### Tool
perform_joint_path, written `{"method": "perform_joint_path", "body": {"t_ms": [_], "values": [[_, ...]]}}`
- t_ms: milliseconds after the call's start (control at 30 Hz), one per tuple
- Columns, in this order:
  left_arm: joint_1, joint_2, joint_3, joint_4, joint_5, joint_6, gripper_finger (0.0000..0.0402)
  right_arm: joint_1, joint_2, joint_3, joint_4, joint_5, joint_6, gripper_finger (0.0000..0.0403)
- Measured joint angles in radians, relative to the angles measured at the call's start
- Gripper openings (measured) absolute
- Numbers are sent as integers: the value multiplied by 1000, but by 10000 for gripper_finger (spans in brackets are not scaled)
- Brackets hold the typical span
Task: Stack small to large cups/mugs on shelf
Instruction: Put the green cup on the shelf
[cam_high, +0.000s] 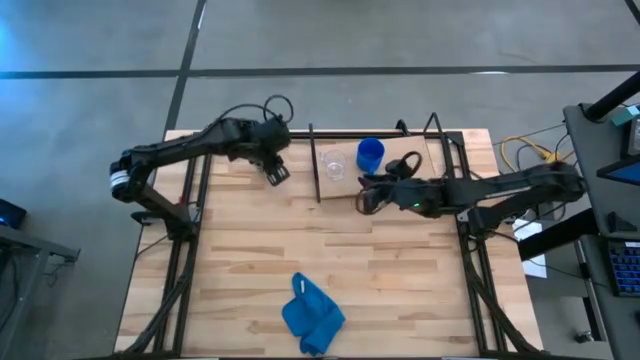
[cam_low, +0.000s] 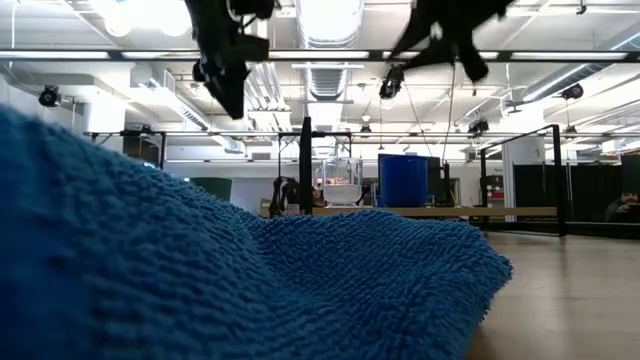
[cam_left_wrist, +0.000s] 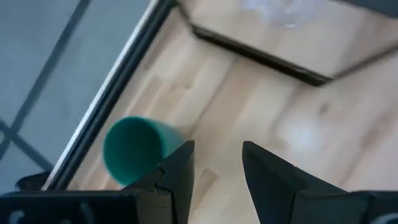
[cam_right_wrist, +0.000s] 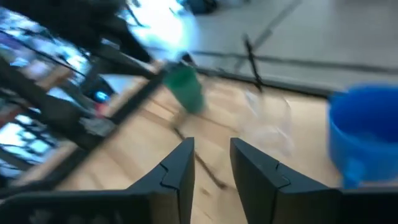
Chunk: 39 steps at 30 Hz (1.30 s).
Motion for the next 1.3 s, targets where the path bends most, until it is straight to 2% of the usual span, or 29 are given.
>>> {"method": "perform_joint_path", "body": {"t_ms": [133, 267, 433, 600, 900, 1033, 1133, 1233, 1300], "values": [[137, 45, 0, -24, 95, -11, 121, 26, -50, 80, 2, 3, -95, 95], [231, 113, -3, -41, 110, -10, 121, 32, -70, 146, 0, 6, -165, 95], [245, 177, -3, -39, 130, 43, 121, 32, -65, 211, -84, 5, -187, 95], [245, 230, -3, -39, 131, 46, 121, 32, -44, 243, -200, 3, -140, 95], [246, 310, -3, -30, 126, 87, 117, 32, -16, 238, -232, 2, -130, 95], [246, 338, -3, -33, 130, 108, 70, 32, -17, 238, -232, 3, -129, 95], [243, 334, -3, -59, 207, 147, 14, 32, -17, 238, -232, 3, -129, 95], [202, 293, -3, -94, 288, 145, 6, 32, -17, 238, -232, 3, -130, 95], [148, 251, -3, -128, 292, 133, 2, 31, -17, 237, -232, 3, -138, 95]]}}
